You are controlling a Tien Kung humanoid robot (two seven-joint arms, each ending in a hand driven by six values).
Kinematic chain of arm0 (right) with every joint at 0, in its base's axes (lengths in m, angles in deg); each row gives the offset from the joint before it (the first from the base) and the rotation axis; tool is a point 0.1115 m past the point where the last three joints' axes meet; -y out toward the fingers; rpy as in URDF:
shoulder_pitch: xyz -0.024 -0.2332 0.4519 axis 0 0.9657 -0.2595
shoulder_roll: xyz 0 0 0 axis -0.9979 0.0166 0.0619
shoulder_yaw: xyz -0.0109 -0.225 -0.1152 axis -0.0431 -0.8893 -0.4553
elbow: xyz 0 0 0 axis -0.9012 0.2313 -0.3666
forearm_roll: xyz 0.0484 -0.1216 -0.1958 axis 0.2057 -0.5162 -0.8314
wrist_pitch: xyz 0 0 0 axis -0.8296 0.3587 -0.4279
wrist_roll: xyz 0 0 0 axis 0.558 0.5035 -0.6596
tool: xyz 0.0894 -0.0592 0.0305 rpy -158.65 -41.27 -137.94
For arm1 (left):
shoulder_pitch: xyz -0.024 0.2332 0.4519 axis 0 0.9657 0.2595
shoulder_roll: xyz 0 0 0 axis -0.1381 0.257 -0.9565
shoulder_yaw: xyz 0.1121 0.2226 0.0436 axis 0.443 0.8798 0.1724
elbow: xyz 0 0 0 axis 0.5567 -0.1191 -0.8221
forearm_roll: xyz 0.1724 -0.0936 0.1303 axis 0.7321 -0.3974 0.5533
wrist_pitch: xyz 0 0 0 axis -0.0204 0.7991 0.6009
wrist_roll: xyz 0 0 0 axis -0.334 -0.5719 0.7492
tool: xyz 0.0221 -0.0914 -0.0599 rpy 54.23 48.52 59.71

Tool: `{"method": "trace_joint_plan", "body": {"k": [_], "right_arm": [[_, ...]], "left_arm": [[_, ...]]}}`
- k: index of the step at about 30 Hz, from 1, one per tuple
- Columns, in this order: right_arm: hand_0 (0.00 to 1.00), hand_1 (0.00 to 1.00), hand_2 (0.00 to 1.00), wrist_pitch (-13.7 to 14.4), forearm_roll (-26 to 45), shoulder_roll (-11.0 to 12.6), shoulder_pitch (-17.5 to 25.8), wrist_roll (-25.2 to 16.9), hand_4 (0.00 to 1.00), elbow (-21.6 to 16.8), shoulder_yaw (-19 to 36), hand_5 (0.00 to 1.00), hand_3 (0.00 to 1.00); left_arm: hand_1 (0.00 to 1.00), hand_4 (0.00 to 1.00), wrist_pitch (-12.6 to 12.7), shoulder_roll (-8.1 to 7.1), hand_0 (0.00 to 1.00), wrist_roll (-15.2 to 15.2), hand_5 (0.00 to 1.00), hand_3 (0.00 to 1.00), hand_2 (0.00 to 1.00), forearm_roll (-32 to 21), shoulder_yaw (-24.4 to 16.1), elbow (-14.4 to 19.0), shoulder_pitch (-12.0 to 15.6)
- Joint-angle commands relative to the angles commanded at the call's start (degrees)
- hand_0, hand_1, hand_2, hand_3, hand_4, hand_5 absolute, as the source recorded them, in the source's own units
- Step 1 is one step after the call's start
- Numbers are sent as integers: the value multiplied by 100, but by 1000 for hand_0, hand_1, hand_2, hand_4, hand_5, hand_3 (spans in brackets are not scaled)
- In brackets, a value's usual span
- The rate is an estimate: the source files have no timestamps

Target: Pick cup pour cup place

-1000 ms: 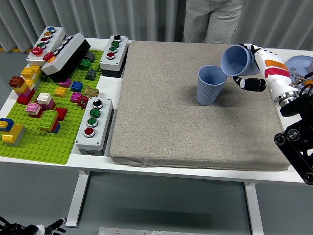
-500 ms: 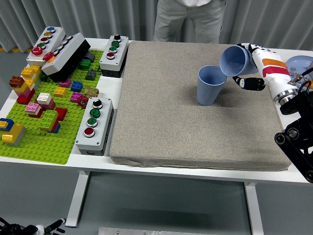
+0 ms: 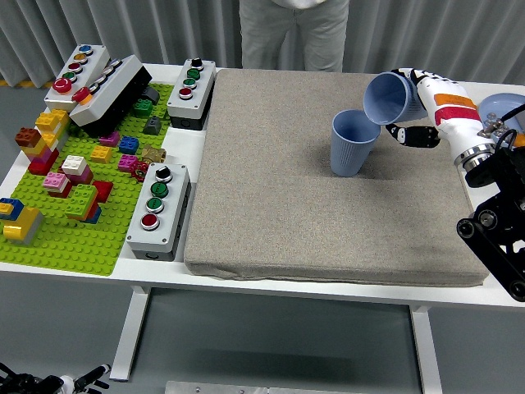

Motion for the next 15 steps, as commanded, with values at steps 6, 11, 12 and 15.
{"method": "trace_joint_plan", "body": {"k": [6,11,12,15], "right_arm": [[674,595,493,18,15,15,-70,-16,699,29,-63,108,571],[673,595,493,24,25,16,-120,-22,699,43,-100,108,571],[673,595,493,28,30,13,-126,-24,699,44,-103,108,571],[673,595,493,43,38,3,-140,-32,699,54,-131,108,571]], "left_arm": [[870,601,-1,-2,851,-2,998,769,883,-2,1,0,-12],[869,601,-2,-3,851,-3,998,768,885,5,-2,0,-13],[869,601,-2,-4,851,-3,998,768,885,5,-4,0,-13],[869,601,1,-3,851,-4,998,768,885,0,-5,0,-12]]}}
